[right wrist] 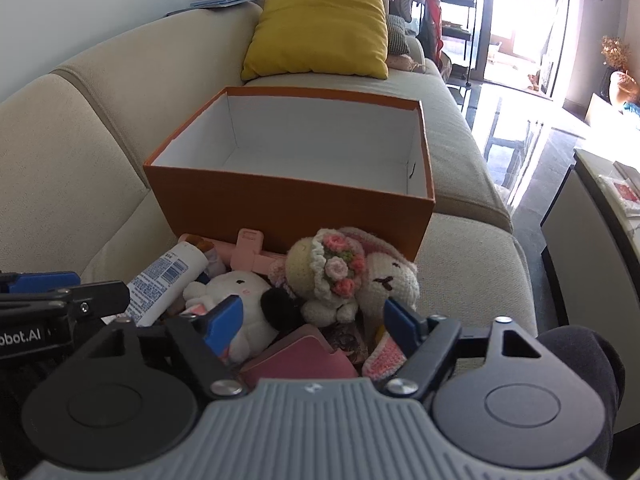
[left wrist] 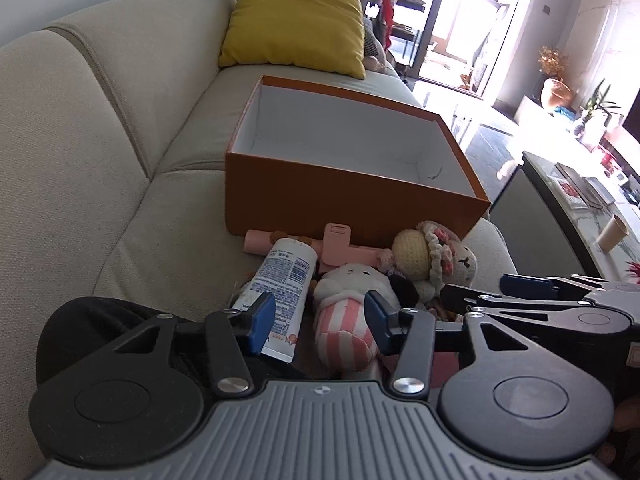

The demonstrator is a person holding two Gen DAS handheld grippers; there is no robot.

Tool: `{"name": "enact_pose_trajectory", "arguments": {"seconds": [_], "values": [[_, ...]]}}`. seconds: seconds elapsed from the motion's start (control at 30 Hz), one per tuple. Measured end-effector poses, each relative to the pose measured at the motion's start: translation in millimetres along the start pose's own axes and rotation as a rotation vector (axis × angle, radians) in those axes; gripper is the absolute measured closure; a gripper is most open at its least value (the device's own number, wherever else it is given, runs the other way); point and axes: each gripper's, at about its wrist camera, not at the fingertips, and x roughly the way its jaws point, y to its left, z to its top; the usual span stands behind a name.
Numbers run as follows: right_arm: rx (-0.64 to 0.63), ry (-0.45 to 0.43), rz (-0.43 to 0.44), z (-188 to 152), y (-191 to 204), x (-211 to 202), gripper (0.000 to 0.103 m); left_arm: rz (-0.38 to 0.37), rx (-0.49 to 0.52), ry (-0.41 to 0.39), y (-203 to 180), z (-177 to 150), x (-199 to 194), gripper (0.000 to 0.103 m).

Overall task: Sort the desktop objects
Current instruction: 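Grasp the white plush dog in striped cup with left gripper while right grasps crocheted bunny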

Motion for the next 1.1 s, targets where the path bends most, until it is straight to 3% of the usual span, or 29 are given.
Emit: {"name": "enact_pose_trajectory", "arguments": {"seconds": [0.07,0.23,0.37,0.5,0.83,1.03,1.1], "values": [[0.022,0.038,0.031,-1.5,-3.5,7.3,0.05,-0.014,0.027,0.01,-1.1,-0.7,3.9,0.051],[0.03,0.071,0.049,-0.9,-6.7,18.8,0.058,-0.053,0.059,0.045,-7.5,2.0,16.4,0.054],[0.032,0.09,0.04,2.9,-17.1,27.2,0.06,-0.08,0.164,0.079,-27.0,2.9,30.5,0.052],[0.038,0.128,0.038,2.2,-26.8,36.3,0.061,-0.065,0.208,0.145,-34.5,3.7,51.8,0.046],[0.039,0.162,0.071,3.4,-37.2,51.2,0.063,-0.052,0.199,0.342,-26.3,20.1,97.2,0.045],[0.019,0.163,0.084,5.3,-42.8,54.1,0.062,-0.093,0.168,0.429,-21.7,28.7,117.5,0.033],[0.011,0.161,0.089,6.5,-45.9,54.3,0.062,-0.074,0.173,0.452,-23.9,30.3,123.5,0.032]]}}
